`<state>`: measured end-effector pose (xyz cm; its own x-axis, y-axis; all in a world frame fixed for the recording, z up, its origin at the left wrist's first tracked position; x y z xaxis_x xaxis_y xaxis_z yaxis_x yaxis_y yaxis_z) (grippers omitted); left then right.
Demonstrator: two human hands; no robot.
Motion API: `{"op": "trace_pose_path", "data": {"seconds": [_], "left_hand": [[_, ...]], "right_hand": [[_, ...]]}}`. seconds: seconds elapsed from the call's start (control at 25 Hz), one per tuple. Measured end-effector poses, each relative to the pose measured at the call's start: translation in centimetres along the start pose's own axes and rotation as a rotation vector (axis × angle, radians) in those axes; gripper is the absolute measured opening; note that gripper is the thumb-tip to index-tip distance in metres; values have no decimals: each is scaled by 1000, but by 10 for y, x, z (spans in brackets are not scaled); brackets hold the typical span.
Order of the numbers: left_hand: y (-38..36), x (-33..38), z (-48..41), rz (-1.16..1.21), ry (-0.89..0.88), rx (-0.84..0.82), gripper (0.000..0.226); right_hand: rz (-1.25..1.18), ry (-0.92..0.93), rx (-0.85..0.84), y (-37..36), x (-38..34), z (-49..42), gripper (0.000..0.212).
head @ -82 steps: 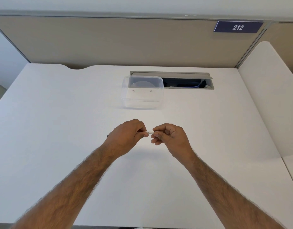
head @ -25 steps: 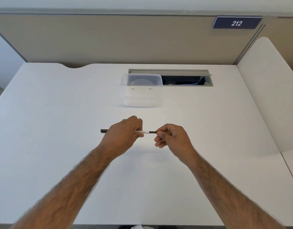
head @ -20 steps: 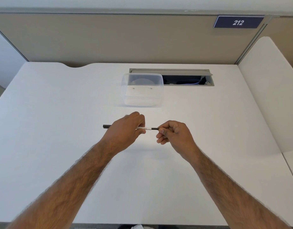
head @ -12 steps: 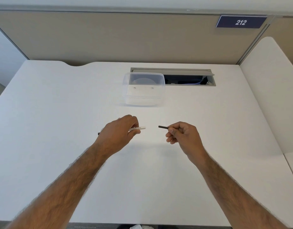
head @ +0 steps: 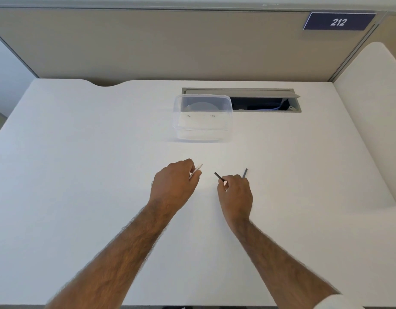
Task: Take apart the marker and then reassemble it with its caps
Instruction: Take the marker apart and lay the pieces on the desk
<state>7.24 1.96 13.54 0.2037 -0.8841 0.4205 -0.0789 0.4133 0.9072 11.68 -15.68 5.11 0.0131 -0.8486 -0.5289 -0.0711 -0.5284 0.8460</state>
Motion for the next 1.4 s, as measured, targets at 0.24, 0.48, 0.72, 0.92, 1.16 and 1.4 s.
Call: {"op": "trace_pose_path", "data": {"seconds": [0.24,0.48,0.72,0.92,1.16,1.4], "left_hand": [[-7,-9,-5,119,73,-24,22],[-17,-17,-4,162,99,-69,22],[-25,-22,-4,210,122,-83,22],[-30,-25,-2,297,135,-80,25],[-28,-36,-1,781,310,-20,25],[-31,-34,10,993,377,-109,30]], "right_hand": [[224,17,-19,-19,3,1,14],[258,-98,-81,-27,7,1,20],[237,-173,-125,-30,6,0,22],[95,-94,-103,-11,-5,11,17],[-94,411,-118,10,-39,75,37],[-165,485,-58,28,-63,84,28]]}}
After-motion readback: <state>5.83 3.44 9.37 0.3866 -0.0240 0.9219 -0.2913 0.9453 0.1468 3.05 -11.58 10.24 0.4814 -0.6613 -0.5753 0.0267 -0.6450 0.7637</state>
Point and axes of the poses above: each hand's wrist, its own z-axis away from the middle knuckle, its own y-axis out of the back of the hand, x = y × z, the point moved 5 cm from there along -z, towards the middle knuckle, and after that the axes turned 7 degrees about -y, right-handed, at the moved point
